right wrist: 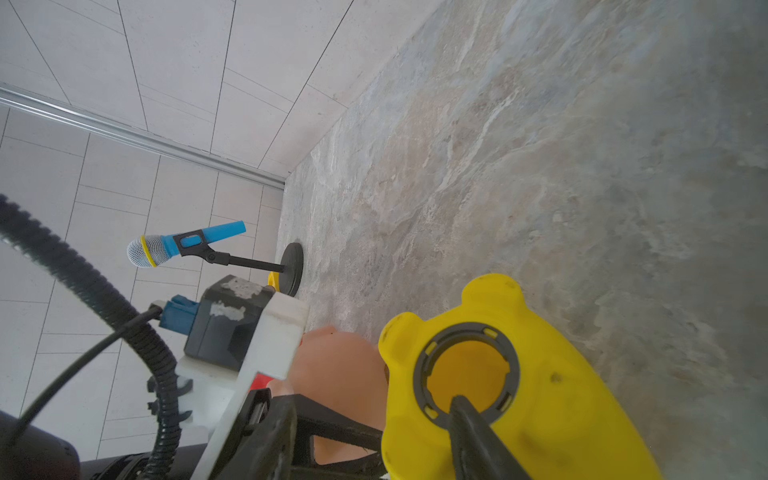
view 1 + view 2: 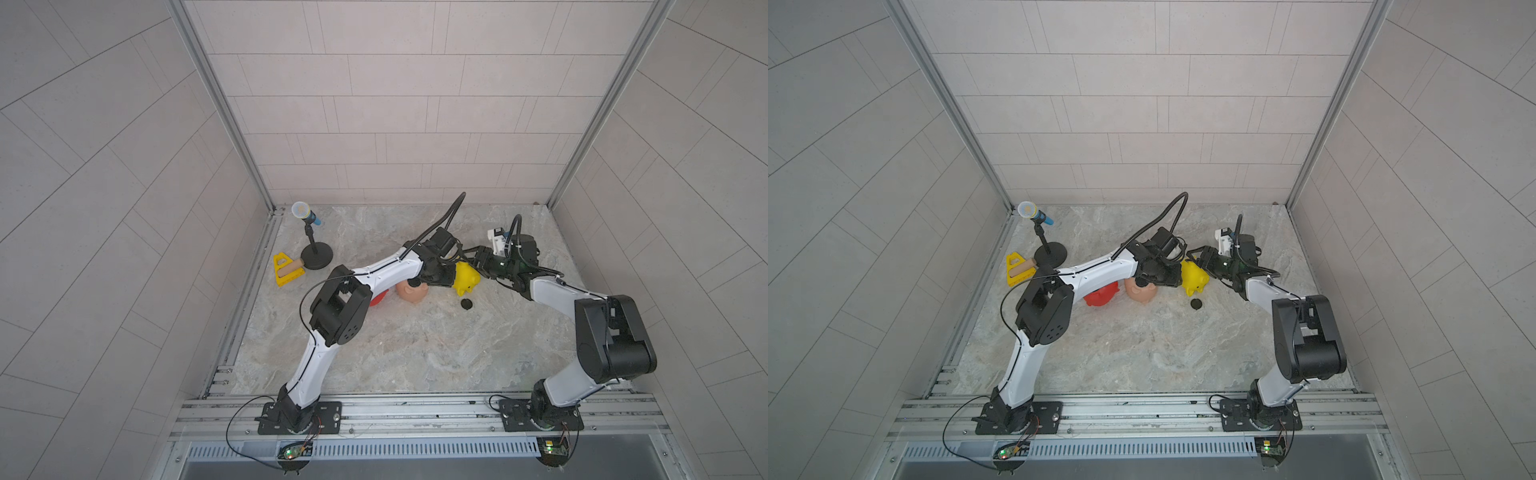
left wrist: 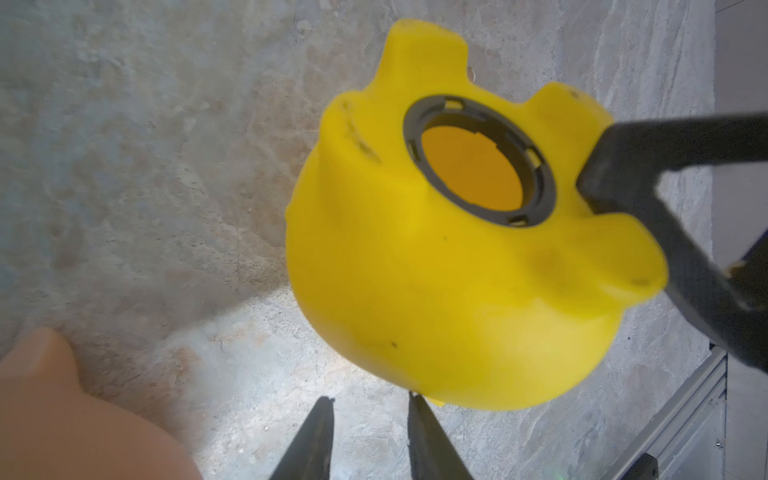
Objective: Close piggy banks
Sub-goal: Turn over the piggy bank at the center of the board.
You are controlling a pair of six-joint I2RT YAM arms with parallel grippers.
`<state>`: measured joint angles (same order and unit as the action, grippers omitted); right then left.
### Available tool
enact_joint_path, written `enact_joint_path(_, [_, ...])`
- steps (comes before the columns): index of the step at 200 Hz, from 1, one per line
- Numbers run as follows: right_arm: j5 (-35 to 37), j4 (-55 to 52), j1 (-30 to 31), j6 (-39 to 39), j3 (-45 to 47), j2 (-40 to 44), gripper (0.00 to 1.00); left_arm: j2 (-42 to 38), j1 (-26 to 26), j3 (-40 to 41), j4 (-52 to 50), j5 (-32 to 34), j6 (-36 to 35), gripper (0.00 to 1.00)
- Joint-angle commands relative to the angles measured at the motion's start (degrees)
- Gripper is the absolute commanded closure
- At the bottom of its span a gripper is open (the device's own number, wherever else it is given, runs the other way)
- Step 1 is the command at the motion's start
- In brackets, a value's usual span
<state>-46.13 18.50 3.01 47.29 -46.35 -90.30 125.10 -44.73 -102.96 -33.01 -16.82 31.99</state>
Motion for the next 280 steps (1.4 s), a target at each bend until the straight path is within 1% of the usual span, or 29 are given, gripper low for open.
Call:
enact_joint_path(1, [-0.72,-3.21,1.03,-1.29,0.45,1.56,0.40,0.91,0.49,-1.50,-0.03,1.35,-0.96,0.65])
enact_joint_path(170, [0.17,-9.02,1.83,-4.06,1.45,6.25,0.40,1.01,1.05,-1.51,0.17,1.50,-0.69,0.65])
enact_joint_path(280, [0.90,-11.82,2.43,-5.24,1.57,7.95,0.40,0.92,1.66,-1.83,0.12,1.67,-0.67,0.62])
